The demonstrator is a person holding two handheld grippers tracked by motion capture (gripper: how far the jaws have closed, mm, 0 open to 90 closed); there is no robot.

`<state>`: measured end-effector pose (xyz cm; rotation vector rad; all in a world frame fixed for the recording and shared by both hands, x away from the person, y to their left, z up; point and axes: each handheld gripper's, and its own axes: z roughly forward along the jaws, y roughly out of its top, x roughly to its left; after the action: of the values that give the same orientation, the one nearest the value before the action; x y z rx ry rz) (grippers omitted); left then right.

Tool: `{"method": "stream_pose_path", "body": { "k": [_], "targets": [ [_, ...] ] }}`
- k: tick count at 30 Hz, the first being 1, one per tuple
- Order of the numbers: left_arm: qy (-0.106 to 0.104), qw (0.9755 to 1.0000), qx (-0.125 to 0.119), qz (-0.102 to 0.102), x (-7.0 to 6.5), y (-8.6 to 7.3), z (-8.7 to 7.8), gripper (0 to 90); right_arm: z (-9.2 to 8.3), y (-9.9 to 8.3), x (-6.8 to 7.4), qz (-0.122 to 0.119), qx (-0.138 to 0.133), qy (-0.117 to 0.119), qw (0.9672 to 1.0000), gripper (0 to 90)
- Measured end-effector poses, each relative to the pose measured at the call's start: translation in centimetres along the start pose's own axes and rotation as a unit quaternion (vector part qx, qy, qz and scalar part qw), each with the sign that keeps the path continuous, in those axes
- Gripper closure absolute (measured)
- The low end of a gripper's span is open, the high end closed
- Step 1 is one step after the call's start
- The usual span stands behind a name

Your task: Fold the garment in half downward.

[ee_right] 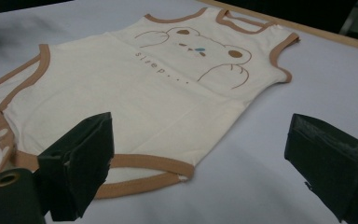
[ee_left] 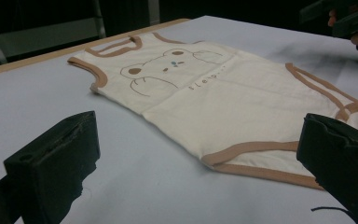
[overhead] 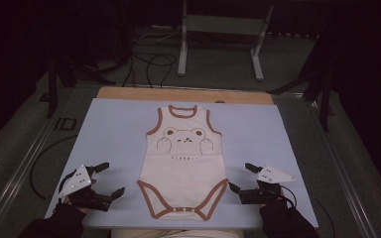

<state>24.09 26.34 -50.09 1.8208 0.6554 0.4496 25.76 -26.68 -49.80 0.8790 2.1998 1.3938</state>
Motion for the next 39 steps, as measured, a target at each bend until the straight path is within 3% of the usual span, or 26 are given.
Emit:
{"method": "stream_pose_path", "body": {
  "k": [9, 12, 17, 22, 28, 39],
  "targets": [
    [-0.003, 1.0000, 0.001, -0.001, 0.0, 0.0, 0.1, 0.5, 0.2, -0.2, 0.4, -0.012, 0.003, -0.005, 0.9999, 8.1],
    [-0.004, 1.0000, 0.001, -0.002, 0.0, 0.1, 0.1, 0.4, 0.3, -0.2, 0.3, -0.011, 0.017, -0.002, 0.9998, 8.1],
    [-0.002, 1.0000, 0.000, -0.004, 0.0, 0.2, 0.1, 0.4, -0.1, 0.2, 0.3, 0.000, 0.004, 0.001, 1.0000, 8.0],
    [-0.010, 0.9999, 0.010, -0.004, 0.0, 0.2, 0.5, 0.4, -0.1, 0.3, 0.2, 0.010, 0.010, 0.006, 0.9999, 7.8],
    [-0.018, 0.9997, 0.014, -0.010, -0.1, 0.3, 0.6, 0.4, 0.0, 0.6, 0.6, 0.005, 0.010, 0.003, 0.9999, 7.8],
    [-0.039, 0.9988, 0.029, 0.001, -1.0, 1.3, 1.1, 0.4, -0.7, 2.0, 1.3, 0.000, 0.008, 0.010, 0.9999, 7.8]
  ]
}}
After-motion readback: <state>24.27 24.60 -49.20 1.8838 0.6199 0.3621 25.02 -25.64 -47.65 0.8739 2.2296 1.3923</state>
